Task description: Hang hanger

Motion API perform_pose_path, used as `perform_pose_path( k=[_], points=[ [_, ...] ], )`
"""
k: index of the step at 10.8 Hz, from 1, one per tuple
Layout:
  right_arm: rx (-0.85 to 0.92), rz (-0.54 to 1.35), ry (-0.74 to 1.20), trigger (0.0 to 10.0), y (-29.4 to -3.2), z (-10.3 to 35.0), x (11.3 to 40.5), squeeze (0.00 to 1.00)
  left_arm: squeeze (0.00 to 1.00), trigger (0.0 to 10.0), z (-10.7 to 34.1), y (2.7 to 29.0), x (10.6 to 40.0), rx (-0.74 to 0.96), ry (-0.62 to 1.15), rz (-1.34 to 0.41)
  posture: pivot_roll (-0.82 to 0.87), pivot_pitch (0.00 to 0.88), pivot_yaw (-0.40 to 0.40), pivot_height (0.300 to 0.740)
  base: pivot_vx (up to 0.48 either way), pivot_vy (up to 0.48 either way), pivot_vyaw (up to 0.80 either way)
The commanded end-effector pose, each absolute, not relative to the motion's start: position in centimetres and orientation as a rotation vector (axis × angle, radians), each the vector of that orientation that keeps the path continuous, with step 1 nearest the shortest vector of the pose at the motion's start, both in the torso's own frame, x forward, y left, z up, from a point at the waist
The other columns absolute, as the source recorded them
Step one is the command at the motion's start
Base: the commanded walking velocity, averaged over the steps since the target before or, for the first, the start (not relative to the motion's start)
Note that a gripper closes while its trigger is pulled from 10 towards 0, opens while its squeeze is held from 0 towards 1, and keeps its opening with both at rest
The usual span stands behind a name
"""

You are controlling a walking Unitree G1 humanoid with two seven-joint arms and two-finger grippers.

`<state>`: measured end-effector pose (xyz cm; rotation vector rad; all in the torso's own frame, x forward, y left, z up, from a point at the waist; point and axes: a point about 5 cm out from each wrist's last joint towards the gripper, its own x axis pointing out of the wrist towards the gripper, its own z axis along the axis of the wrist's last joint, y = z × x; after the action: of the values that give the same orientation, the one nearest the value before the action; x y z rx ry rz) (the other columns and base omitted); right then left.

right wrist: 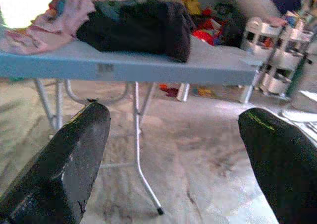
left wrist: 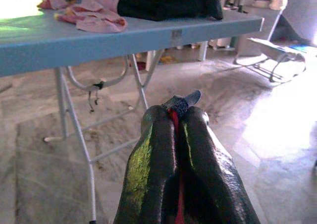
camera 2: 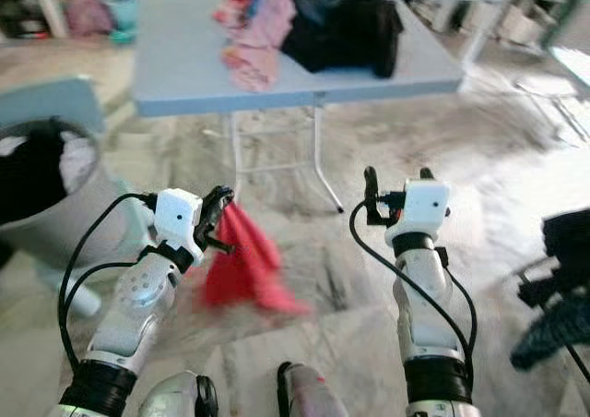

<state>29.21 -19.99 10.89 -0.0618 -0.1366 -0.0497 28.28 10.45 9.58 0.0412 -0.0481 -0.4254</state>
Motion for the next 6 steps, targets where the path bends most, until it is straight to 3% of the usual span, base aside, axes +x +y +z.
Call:
perform_pose_path(
  k=[1, 4, 6],
  points=[
    [-0.073, -0.064, -0.132, 10.0, -20.34, 10.78, 29.15, 0.00, 0.00, 10.0, 10.35, 10.56, 28.45, 0.041, -0.078, -0.427, -0.05, 0.132, -0.060, 0.740, 0.274, 0.244, -0.80],
    [-0.088, -0.065, -0.137, 10.0, -20.33, 10.88, 29.41, 0.00, 0.00, 10.0, 10.56, 10.62, 28.48, 0.051, -0.094, -0.443, -0.05, 0.135, -0.058, 0.740, 0.336, 0.341, -0.80],
    [-0.090, -0.068, -0.137, 10.0, -20.37, 10.85, 29.44, 0.00, 0.00, 10.0, 10.82, 10.86, 28.38, 0.057, -0.108, -0.437, -0.05, 0.137, -0.058, 0.740, 0.439, 0.000, -0.80]
  ],
)
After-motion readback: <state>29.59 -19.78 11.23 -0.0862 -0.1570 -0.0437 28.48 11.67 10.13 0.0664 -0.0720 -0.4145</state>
